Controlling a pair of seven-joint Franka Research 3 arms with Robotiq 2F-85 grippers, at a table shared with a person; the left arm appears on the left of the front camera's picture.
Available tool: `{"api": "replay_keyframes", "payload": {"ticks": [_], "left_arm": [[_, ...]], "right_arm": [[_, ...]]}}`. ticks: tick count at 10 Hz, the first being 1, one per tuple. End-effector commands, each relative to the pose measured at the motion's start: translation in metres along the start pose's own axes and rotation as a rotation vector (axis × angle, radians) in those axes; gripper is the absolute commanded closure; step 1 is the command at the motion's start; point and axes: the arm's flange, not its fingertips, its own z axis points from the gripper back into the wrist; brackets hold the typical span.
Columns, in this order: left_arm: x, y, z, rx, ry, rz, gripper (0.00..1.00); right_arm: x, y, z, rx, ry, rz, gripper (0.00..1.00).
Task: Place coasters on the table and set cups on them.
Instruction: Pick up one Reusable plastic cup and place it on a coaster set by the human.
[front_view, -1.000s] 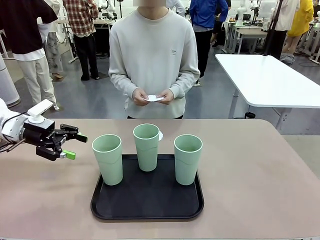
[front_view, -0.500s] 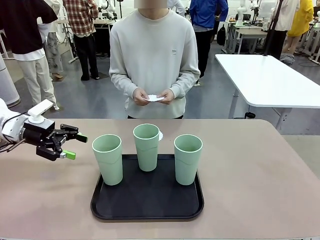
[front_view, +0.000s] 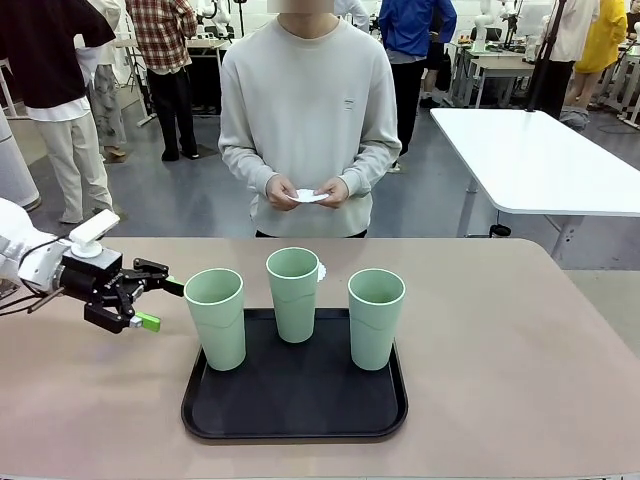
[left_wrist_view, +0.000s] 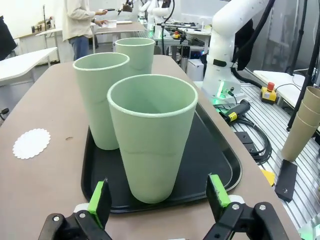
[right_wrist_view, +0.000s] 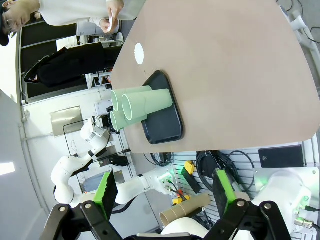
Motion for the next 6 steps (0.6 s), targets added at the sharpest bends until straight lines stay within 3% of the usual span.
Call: {"api": "replay_keyframes", "payload": {"ticks": [1,4,6], "left_arm": [[-0.011,0.006,-0.010,0.002,-0.033,-0.060,0.00],[-0.024,0.013,-0.014,0.045,-0.096,-0.137,0.00],[-0.025,0.017,-0.023,0.022,-0.110,-0.111,0.00]], "right_arm": [[-0.001,0.000,-0.001,0.020,0.003,0.011,0.00],[-0.001,0.000,-0.001,0.020,0.003,0.011,0.00],[-0.001,0.000,-0.001,0.020,0.003,0.011,0.00]]}}
